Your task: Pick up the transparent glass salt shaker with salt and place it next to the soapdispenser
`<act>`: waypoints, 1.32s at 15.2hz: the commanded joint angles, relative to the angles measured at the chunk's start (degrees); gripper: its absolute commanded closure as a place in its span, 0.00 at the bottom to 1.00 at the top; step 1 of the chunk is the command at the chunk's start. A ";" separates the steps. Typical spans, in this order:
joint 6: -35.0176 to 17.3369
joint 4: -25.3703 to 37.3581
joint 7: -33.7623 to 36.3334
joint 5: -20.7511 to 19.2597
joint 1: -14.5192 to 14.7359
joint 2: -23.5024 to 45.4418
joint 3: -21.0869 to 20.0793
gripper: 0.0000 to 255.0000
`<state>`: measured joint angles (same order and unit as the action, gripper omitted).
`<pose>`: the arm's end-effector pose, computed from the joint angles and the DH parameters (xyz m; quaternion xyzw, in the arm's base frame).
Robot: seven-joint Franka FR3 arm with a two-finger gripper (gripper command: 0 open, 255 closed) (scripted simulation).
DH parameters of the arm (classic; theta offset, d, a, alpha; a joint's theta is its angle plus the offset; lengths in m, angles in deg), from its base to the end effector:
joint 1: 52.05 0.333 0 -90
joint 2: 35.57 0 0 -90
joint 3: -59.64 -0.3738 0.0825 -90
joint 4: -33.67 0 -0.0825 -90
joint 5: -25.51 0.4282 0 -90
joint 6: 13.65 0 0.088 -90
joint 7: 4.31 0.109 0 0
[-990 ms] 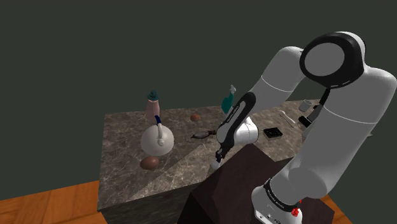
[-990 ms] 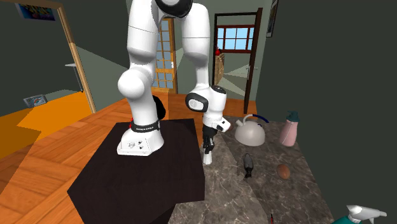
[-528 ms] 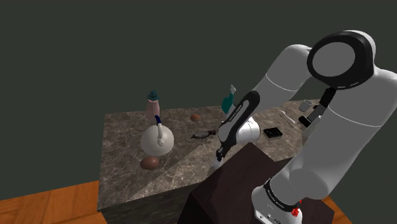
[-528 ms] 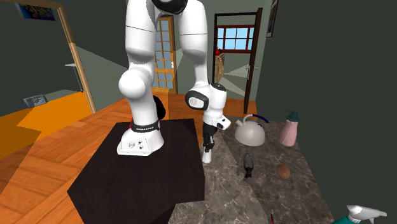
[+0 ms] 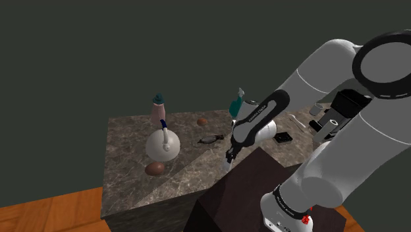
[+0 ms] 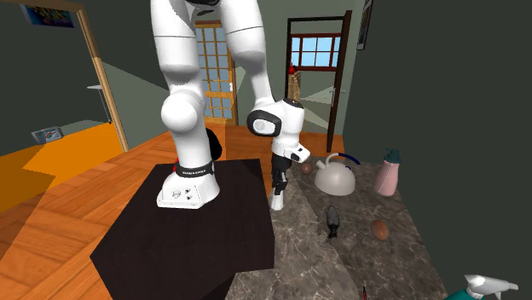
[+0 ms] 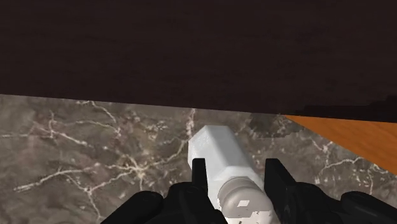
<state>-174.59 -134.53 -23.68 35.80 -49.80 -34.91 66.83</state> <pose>0.3199 -0.0364 0.1814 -0.9966 -0.0389 0.0624 0.0366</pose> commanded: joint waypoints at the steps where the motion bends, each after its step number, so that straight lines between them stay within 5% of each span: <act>1: 2.33 -0.26 1.54 -2.50 -0.39 -2.64 0.59 1.00; 9: 12.10 -0.80 5.44 -7.69 -2.28 -13.11 0.20 1.00; 20: 25.68 0.67 7.48 -9.92 -3.72 -25.28 -0.77 1.00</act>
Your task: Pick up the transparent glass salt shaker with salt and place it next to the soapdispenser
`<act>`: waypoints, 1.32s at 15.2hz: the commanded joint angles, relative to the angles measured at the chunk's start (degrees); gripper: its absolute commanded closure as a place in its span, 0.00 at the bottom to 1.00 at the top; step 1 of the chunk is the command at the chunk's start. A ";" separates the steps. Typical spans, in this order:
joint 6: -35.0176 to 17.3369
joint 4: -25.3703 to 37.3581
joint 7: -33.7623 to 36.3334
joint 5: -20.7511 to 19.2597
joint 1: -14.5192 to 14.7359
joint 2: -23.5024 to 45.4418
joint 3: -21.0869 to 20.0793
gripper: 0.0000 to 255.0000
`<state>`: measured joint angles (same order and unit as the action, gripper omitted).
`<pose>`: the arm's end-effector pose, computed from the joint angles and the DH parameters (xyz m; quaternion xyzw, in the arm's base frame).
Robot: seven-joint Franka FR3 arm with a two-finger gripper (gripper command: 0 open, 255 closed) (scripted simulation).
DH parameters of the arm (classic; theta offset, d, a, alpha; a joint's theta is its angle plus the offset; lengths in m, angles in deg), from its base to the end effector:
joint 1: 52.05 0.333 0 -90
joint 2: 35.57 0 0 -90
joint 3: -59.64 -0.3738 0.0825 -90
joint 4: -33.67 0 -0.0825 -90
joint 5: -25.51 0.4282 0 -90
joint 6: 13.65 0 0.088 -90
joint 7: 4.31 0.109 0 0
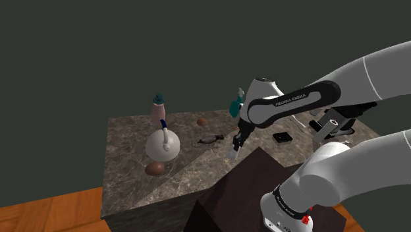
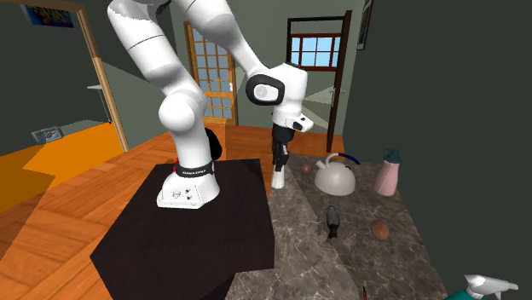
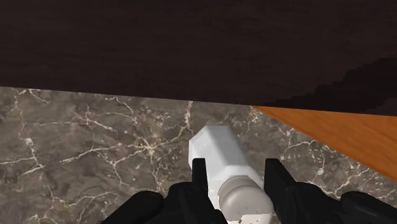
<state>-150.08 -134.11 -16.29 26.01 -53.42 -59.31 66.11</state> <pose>0.3137 -0.0381 0.2898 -0.9966 -0.0389 0.0624 0.0364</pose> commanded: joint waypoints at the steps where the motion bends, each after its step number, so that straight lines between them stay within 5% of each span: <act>1: 2.36 0.50 0.20 -0.22 -0.18 -1.82 -0.12 1.00; 20: 22.80 8.32 1.55 -0.69 -0.76 -14.48 -1.20 1.00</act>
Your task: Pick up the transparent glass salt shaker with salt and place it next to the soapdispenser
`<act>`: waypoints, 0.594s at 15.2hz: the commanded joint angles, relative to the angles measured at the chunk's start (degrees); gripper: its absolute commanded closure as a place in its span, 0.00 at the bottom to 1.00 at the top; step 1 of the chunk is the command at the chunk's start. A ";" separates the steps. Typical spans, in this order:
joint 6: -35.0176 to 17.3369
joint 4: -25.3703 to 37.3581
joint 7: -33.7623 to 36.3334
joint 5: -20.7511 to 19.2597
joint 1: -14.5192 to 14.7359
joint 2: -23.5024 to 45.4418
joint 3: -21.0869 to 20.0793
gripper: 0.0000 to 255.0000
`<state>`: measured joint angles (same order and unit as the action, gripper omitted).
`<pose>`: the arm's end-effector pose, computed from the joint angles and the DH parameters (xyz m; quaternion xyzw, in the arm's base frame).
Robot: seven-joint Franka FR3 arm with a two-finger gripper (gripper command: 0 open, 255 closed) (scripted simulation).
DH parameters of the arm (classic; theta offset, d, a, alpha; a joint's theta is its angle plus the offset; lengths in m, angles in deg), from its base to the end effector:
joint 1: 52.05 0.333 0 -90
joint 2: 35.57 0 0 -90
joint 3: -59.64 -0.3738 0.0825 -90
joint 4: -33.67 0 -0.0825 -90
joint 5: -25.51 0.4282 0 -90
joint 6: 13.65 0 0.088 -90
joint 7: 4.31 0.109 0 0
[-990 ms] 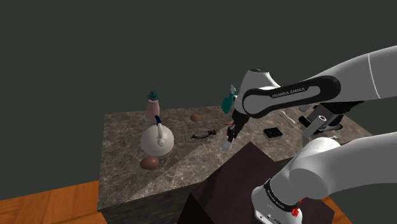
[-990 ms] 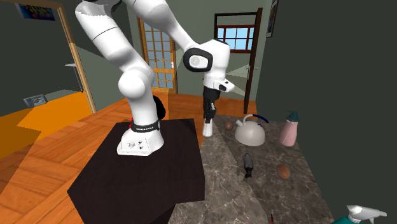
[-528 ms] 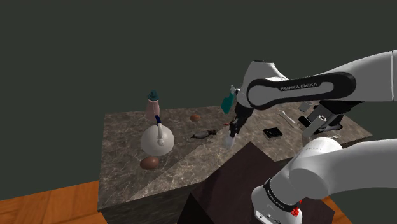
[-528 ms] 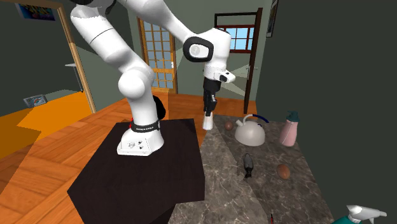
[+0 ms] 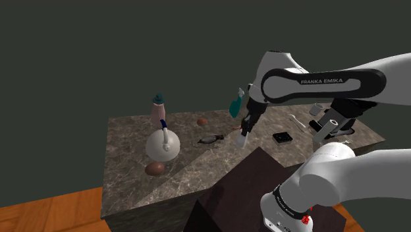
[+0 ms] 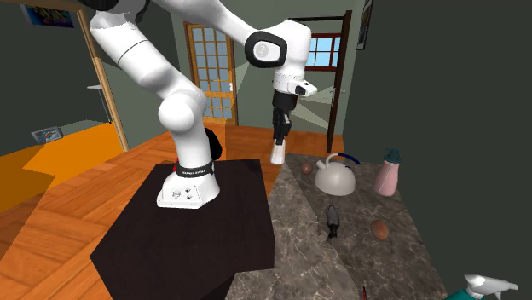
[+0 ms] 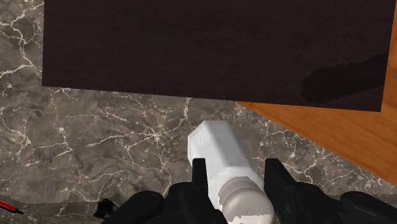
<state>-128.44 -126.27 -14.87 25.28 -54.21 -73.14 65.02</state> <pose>0.3139 -0.0395 0.3996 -0.9966 -0.0388 0.0624 0.0364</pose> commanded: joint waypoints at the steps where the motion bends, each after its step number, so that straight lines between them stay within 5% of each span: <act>1: 2.11 1.03 0.17 0.05 0.02 -1.06 -0.15 1.00; 6: 6.42 3.76 0.39 0.10 0.03 -2.65 -0.35 1.00; 9: 3.78 9.35 0.85 1.04 1.07 5.56 -0.69 1.00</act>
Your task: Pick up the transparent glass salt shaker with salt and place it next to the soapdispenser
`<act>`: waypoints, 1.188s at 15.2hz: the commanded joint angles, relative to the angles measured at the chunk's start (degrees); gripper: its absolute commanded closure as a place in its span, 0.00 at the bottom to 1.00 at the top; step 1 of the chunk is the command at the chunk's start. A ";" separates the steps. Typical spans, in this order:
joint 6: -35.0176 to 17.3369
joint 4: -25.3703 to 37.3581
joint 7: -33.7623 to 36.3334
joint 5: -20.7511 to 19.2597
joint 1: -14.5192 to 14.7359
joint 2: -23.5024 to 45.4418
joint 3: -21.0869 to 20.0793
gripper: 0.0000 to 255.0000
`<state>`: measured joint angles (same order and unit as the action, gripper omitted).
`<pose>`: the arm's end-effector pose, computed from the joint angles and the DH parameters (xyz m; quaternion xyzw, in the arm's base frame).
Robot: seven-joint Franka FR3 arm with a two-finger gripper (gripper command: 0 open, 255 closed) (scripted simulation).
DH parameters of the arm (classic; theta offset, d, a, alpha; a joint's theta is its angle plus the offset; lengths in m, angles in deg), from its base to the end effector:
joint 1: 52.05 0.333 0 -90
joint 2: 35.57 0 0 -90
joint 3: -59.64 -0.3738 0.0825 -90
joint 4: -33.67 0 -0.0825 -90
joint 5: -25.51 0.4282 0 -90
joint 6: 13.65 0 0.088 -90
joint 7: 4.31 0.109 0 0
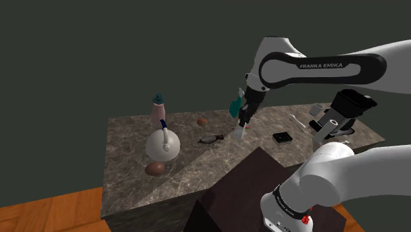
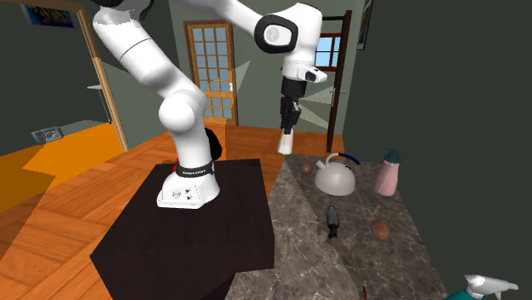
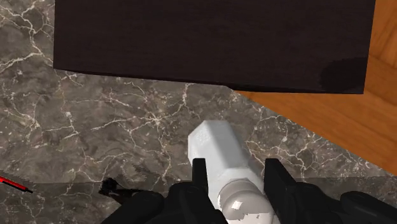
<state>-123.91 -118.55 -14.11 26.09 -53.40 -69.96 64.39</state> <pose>0.3453 -0.0362 0.4408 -0.9966 -0.0389 0.0626 0.0365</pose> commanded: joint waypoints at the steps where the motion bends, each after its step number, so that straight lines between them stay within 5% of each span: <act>1: -1.39 3.59 0.21 0.52 0.56 4.98 -0.16 1.00; 9: -2.99 21.04 0.95 2.45 2.18 24.02 -0.82 1.00; 18: 1.18 45.16 1.82 3.87 2.87 43.96 -1.44 1.00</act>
<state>-123.44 -76.76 -12.48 29.80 -50.61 -28.65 63.05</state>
